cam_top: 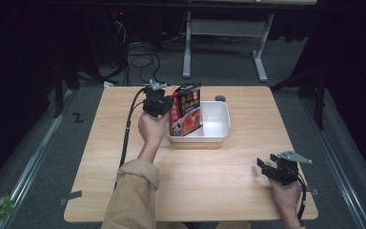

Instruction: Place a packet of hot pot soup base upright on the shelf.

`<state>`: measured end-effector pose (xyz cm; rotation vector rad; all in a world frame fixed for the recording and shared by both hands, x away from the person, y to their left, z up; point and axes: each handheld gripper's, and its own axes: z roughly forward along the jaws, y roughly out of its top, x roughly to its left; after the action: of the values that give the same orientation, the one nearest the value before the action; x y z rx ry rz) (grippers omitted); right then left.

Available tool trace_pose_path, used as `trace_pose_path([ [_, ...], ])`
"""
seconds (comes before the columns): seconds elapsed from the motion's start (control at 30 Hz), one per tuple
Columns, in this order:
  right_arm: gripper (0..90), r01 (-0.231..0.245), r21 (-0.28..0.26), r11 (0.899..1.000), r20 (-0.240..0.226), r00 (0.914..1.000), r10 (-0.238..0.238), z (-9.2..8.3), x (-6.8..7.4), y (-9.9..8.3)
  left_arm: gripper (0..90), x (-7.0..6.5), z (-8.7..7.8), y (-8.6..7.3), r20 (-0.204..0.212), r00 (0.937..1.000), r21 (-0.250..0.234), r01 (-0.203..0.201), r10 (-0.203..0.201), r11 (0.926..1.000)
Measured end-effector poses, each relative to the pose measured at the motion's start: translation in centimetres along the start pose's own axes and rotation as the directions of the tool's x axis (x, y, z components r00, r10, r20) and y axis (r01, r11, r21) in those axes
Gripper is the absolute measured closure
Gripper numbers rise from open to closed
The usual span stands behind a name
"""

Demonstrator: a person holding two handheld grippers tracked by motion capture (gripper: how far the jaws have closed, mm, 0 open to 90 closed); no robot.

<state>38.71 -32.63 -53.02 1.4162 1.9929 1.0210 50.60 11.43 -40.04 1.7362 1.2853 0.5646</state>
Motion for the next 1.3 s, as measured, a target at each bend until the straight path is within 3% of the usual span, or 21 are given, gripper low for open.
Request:
trace_pose_path([
  [0.1, 37.7, 0.001, 0.0, 1.0, -0.001, 1.0, -0.001, 0.0, 0.0, 0.0, 81.4, 0.8, 0.0, -0.8, -0.012, 0.9996, 0.005, 0.025, -0.025, 0.9997],
  [0.2, 37.7, 0.005, 0.001, 1.0, 0.001, 1.0, -0.005, 0.0, 0.0, 0.0, 80.8, 1.3, -0.1, -1.1, 0.014, 0.999, 0.0, 0.043, -0.043, 0.9991],
  [0.57, 37.6, -0.002, -0.001, 1.0, -0.001, 1.0, 0.002, 0.0, -0.1, 0.0, 74.6, 1.4, -0.1, -1.4, 0.019, 0.9984, -0.003, 0.053, -0.053, 0.9986],
  [0.7, 37.6, -0.003, -0.001, 1.0, -0.002, 1.0, 0.003, 0.0, -0.1, 0.0, 69.4, 1.6, -0.3, -1.5, 0.031, 0.9984, -0.002, 0.048, -0.048, 0.9988],
  [1.0, 37.5, -0.015, -0.003, 1.0, -0.003, 0.9999, 0.015, 0.0, -0.1, 0.0, 48.9, 1.5, -1.9, -1.3, 0.012, 0.9993, -0.027, 0.036, -0.035, 0.999],
  [1.17, 37.5, -0.015, -0.003, 1.0, -0.002, 0.9999, 0.015, 0.0, -0.1, 0.0, 45.8, 1.2, -3.0, -1.4, 0.001, 0.9998, -0.03, -0.018, 0.018, 0.9994],
  [1.3, 37.5, -0.017, -0.005, 1.0, -0.002, 0.9999, 0.017, 0.0, -0.2, 0.0, 45.4, 1.3, -3.7, -1.6, 0.013, 0.9999, -0.057, -0.004, 0.005, 0.9984],
])
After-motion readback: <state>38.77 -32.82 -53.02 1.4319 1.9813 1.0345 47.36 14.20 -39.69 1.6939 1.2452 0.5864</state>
